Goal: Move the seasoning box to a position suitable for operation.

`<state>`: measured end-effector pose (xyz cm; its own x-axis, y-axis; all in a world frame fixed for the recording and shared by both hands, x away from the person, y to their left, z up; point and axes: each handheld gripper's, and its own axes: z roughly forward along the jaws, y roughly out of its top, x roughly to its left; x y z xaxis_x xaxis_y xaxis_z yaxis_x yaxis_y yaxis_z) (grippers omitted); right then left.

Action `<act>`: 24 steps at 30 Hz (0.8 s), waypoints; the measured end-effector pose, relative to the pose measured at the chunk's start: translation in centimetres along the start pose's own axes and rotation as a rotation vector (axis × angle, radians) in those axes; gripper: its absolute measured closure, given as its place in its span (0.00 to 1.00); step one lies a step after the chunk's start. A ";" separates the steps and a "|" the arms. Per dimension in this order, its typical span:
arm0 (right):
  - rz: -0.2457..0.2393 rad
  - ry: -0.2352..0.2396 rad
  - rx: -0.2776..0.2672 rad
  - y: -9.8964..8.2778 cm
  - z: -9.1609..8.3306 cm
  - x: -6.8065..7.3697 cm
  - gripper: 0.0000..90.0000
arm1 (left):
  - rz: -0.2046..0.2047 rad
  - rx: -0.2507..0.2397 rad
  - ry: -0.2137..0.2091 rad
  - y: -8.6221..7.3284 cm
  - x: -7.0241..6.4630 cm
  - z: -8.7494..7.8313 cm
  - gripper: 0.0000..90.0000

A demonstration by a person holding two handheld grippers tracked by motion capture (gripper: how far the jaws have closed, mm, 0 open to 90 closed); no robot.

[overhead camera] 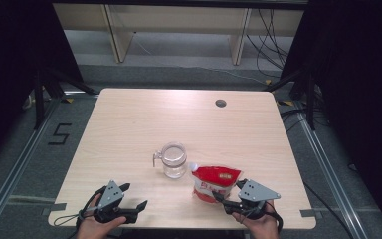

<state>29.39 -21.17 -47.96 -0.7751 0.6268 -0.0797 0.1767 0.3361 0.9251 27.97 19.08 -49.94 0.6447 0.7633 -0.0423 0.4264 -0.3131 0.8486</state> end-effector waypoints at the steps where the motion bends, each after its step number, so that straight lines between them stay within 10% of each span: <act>1: 0.009 -0.029 -0.002 -0.1 -0.1 0.2 0.47 | 0.000 0.000 0.001 0.0 0.0 0.0 0.18; 8: 0.064 -0.034 -0.023 -0.4 -0.3 0.5 0.44 | 0.001 0.001 -0.006 0.0 0.0 0.1 0.18; 16: 0.001 0.166 -0.082 -0.9 0.9 -1.7 0.40 | -0.001 0.005 -0.008 -0.1 0.0 0.2 0.18; 24: -0.028 0.132 -0.082 -0.9 1.2 -1.8 0.49 | -0.015 -0.010 -0.010 -0.1 -0.2 0.3 0.18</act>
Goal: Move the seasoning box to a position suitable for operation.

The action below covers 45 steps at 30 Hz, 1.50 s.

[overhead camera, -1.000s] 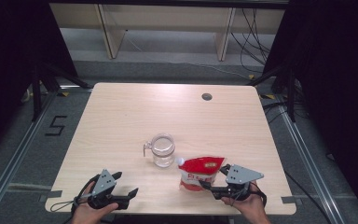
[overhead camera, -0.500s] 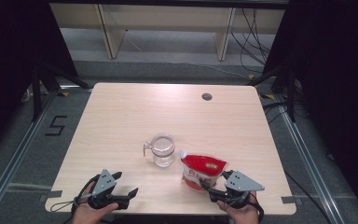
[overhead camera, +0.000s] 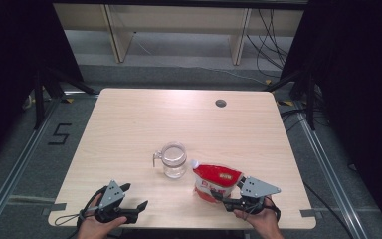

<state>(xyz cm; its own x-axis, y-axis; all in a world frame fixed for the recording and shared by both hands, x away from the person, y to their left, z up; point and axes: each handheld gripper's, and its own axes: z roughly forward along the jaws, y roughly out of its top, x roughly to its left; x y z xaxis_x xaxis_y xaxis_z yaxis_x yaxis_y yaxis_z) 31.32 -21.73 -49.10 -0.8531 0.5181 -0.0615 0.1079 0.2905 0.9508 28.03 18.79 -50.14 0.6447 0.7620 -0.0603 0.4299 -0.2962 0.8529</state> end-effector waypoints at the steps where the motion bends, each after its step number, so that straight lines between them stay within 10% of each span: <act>1: -0.008 -0.010 0.014 0.1 0.0 0.0 0.49 | 0.000 0.001 0.000 0.0 0.0 0.0 0.18; 28: 0.026 -0.267 0.017 -0.4 -1.2 -3.5 0.51 | 0.023 -0.008 0.001 0.1 0.1 -0.1 0.19; 45: 0.006 -0.286 0.013 -0.4 -1.5 -4.3 0.51 | 0.015 -0.005 0.010 0.1 -0.1 -0.2 0.20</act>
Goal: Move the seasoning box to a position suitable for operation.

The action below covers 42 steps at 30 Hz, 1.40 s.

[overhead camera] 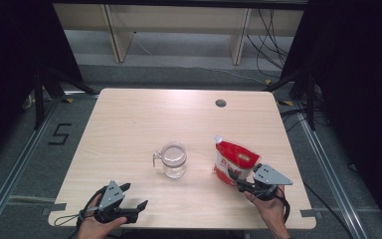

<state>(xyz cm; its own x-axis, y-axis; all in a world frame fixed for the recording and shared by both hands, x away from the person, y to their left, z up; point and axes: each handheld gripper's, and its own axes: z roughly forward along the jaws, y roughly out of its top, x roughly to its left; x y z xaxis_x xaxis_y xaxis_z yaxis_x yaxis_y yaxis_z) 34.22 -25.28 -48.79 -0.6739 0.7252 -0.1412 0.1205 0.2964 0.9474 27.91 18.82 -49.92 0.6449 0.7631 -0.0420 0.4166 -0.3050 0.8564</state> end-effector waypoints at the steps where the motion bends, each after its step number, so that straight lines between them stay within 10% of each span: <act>1: -0.002 -0.004 -0.010 0.0 0.0 0.0 0.51 | 0.000 0.000 0.000 0.0 0.0 0.0 0.20; 20: 0.250 -0.006 0.100 -1.1 -4.3 1.1 0.28 | -0.006 -0.015 0.044 2.5 2.9 3.4 0.33; 42: 0.210 0.022 0.166 -0.7 -7.2 4.0 0.29 | 0.039 -0.022 0.066 5.0 4.2 8.8 0.54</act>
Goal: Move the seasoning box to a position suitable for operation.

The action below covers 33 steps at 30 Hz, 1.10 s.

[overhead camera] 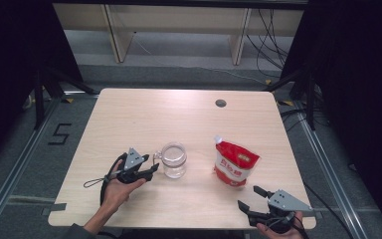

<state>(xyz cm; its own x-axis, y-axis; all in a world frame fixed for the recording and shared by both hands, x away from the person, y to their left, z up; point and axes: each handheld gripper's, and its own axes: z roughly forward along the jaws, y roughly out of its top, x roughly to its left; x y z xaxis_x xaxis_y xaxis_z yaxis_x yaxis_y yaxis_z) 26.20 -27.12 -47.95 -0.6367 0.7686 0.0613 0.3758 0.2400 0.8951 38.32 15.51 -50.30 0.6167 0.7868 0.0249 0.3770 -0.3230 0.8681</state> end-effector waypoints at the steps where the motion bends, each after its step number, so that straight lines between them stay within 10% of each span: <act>1: 0.011 0.006 0.011 0.1 0.0 0.2 0.29 | -0.002 0.003 0.000 0.0 0.0 0.1 0.55; 14: 0.002 0.039 0.021 0.3 0.6 0.3 0.29 | 0.004 -0.025 -0.016 0.4 -0.1 1.4 0.84; 33: -0.008 0.046 0.016 0.3 0.7 0.2 0.30 | 0.033 0.002 -0.081 -0.5 -1.8 -0.9 0.84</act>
<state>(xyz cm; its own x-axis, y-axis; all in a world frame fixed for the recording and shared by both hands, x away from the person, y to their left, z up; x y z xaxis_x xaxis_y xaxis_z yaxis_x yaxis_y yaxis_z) 26.66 -26.43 -48.01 -0.6699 0.7388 0.0742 0.3809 0.2562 0.8884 36.41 14.68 -50.35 0.6827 0.7305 0.0134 0.3565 -0.3490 0.8667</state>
